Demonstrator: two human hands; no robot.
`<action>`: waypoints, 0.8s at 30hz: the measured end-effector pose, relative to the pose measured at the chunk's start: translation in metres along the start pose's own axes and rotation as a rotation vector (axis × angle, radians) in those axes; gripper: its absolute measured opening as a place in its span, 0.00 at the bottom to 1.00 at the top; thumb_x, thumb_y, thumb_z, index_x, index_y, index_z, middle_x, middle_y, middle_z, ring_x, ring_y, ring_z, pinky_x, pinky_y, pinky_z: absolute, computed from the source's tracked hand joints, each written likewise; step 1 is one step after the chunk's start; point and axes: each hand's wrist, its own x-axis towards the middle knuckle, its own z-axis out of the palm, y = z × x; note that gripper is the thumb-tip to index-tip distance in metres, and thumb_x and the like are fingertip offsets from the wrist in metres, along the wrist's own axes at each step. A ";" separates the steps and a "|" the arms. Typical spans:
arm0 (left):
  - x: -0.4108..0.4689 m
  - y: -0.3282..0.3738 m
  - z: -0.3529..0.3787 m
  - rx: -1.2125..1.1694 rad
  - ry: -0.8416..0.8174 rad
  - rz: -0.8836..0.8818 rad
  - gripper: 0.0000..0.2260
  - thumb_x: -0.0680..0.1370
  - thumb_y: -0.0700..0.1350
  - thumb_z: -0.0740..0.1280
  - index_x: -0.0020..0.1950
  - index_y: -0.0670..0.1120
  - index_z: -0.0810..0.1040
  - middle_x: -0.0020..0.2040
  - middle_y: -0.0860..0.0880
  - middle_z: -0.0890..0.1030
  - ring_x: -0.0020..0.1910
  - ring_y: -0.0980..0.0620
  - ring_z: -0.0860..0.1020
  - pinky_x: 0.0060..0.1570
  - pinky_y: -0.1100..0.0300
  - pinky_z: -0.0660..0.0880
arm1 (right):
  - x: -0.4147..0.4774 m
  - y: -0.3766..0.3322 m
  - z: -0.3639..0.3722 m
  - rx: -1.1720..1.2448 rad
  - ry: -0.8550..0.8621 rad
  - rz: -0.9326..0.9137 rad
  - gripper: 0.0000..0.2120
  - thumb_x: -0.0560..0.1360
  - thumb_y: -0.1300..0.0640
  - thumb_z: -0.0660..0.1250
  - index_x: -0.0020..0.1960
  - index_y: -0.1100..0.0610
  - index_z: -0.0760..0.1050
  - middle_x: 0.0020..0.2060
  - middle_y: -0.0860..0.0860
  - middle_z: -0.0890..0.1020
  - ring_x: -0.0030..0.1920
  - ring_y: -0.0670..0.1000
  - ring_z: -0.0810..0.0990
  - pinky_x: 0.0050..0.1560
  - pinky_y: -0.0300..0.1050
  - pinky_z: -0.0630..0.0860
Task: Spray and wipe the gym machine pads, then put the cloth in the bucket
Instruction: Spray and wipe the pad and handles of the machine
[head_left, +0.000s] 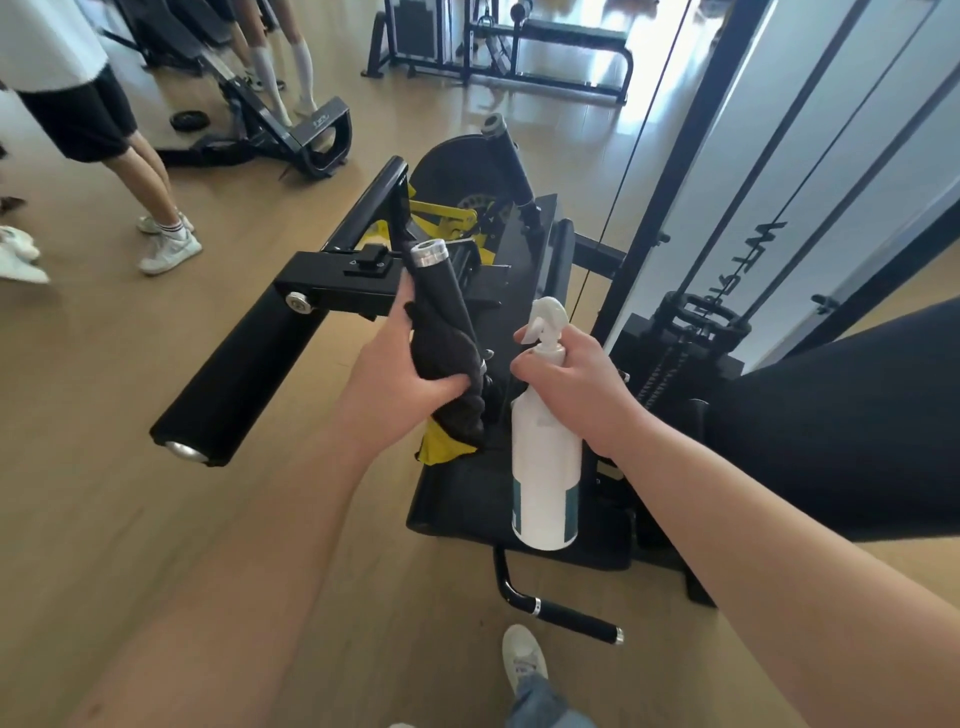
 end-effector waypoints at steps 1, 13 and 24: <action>0.004 0.003 0.004 0.063 0.045 -0.044 0.46 0.70 0.47 0.81 0.81 0.59 0.59 0.66 0.57 0.79 0.64 0.57 0.77 0.61 0.61 0.75 | 0.001 -0.001 0.000 -0.003 -0.003 0.001 0.10 0.75 0.53 0.70 0.54 0.42 0.75 0.46 0.51 0.82 0.47 0.55 0.85 0.48 0.54 0.85; 0.049 0.017 0.032 -0.631 0.288 -0.185 0.15 0.72 0.39 0.74 0.57 0.49 0.78 0.53 0.46 0.84 0.54 0.47 0.84 0.59 0.45 0.81 | 0.008 0.001 -0.002 0.008 -0.010 0.009 0.12 0.74 0.52 0.71 0.56 0.42 0.76 0.46 0.52 0.83 0.47 0.54 0.86 0.49 0.56 0.85; 0.016 -0.010 0.053 -0.288 0.014 -0.196 0.08 0.74 0.34 0.72 0.49 0.46 0.82 0.45 0.37 0.84 0.42 0.48 0.81 0.48 0.48 0.81 | 0.007 0.004 -0.005 0.000 -0.001 0.001 0.11 0.75 0.53 0.70 0.56 0.43 0.77 0.45 0.49 0.83 0.46 0.53 0.85 0.49 0.58 0.86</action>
